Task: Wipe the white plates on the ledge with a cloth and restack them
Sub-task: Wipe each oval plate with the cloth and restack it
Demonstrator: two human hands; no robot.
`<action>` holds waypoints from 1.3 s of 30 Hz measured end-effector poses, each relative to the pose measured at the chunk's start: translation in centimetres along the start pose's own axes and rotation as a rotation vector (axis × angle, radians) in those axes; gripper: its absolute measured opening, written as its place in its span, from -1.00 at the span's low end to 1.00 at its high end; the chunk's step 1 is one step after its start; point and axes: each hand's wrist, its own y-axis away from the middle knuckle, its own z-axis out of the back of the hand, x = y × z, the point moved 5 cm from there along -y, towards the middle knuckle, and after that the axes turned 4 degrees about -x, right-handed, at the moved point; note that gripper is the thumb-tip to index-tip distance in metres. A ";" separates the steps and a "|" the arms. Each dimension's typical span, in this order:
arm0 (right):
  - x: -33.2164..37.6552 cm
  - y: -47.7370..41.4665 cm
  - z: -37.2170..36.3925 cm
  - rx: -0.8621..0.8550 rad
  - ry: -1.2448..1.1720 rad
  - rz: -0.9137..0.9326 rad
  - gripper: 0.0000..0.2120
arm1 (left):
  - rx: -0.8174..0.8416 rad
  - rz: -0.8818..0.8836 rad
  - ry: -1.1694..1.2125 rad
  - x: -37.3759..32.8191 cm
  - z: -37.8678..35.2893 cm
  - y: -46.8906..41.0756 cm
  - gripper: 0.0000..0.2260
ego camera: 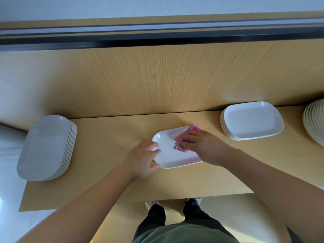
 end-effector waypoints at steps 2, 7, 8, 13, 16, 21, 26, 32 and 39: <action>0.0 -0.5 -1.7 0.080 0.077 -0.008 -0.57 | 0.039 -0.059 0.023 -0.9 -1.2 0.1 -0.59; 0.0 0.2 -5.2 0.291 0.224 -0.134 -0.46 | 0.092 -0.027 0.080 -1.3 -3.0 -0.1 -0.57; 0.0 0.3 -5.5 0.304 0.242 -0.143 -0.46 | 0.081 -0.021 0.079 -1.1 -3.2 -0.1 -0.57; -1.4 0.6 -5.3 0.263 0.217 -0.236 -0.47 | 0.198 -0.015 0.021 -1.2 -3.5 -0.3 -0.57; -2.1 1.4 -5.1 0.307 0.204 -0.266 -0.31 | 0.152 -0.065 0.012 -2.0 -3.0 -0.4 -0.56; -1.2 3.2 -5.3 0.344 0.225 -0.259 -0.45 | 0.192 -0.120 -0.089 -1.9 -3.5 -0.5 -0.59; 0.1 5.3 -5.1 0.185 0.181 -0.218 -0.52 | 0.130 -0.053 -0.099 -2.4 -2.7 -0.6 -0.57; 0.7 6.6 -5.2 0.049 0.023 -0.291 -0.64 | 0.233 -0.006 -0.101 -2.5 -3.4 -0.8 -0.55; 1.6 7.4 -2.3 -0.164 -0.135 -0.275 -0.72 | 0.115 -0.057 -0.109 -2.6 -2.8 -0.5 -0.68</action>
